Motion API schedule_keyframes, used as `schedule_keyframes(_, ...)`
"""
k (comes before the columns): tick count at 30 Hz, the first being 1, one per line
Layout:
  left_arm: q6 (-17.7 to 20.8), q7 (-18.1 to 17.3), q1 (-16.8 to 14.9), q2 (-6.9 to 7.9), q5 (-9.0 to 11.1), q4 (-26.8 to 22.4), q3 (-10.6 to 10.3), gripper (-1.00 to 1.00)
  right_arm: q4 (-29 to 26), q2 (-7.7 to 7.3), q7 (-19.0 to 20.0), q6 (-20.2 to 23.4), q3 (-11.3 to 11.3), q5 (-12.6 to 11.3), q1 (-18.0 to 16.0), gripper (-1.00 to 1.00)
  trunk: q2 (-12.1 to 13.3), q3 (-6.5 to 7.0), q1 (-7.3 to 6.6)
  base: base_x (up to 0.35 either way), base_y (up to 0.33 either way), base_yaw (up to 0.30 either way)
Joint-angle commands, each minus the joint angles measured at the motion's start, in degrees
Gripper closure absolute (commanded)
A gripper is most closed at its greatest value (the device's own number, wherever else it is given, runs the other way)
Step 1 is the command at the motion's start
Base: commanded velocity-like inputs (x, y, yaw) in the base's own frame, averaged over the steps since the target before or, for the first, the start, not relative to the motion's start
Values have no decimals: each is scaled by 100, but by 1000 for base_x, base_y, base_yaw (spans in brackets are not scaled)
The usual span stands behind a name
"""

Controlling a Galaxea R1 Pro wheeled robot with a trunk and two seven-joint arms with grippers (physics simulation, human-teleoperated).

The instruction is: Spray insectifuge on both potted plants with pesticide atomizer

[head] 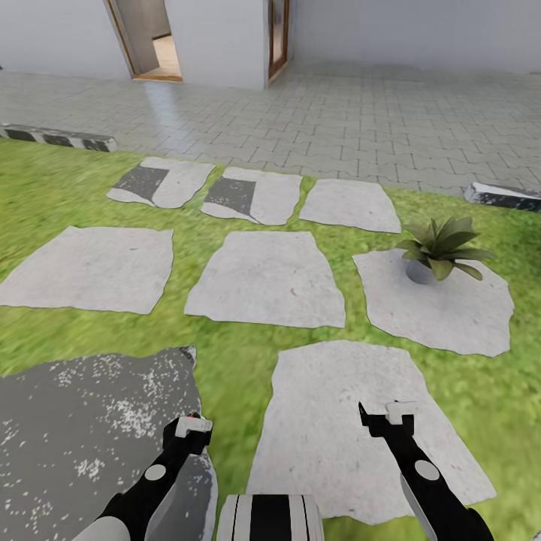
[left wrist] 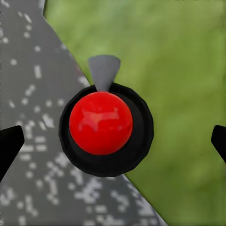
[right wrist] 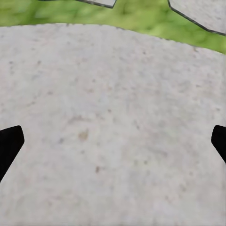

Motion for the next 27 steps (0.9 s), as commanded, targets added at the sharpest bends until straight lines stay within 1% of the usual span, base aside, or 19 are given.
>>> schedule_keyframes(1, -22, 6, -2, 1, -48, 3, 5, -100, 4, -1, 1, -17, 0, 4, -2, -100, -1, -3, -1, 0, 0, 0)
schedule_keyframes(4, -142, 6, -1, 4, -49, 3, 10, -100, 6, -1, 1, -17, 0, 4, -2, -100, -1, -3, -1, 0, 0, 0)
schedule_keyframes(5, -191, 6, -2, 4, -49, 3, 12, 100, 6, -1, 1, -17, 0, 4, -2, -100, -1, -3, -1, 0, 0, 0)
schedule_keyframes(10, -281, 6, -2, 4, -48, 3, 14, 100, 5, -1, 1, -17, 0, 4, -2, -100, -1, -3, -1, 0, 0, 0)
schedule_keyframes(27, -300, 6, 6, 4, -43, -3, 14, 100, 15, 7, 1, -17, 0, 4, -2, -100, -1, -3, -1, 0, 0, 0)
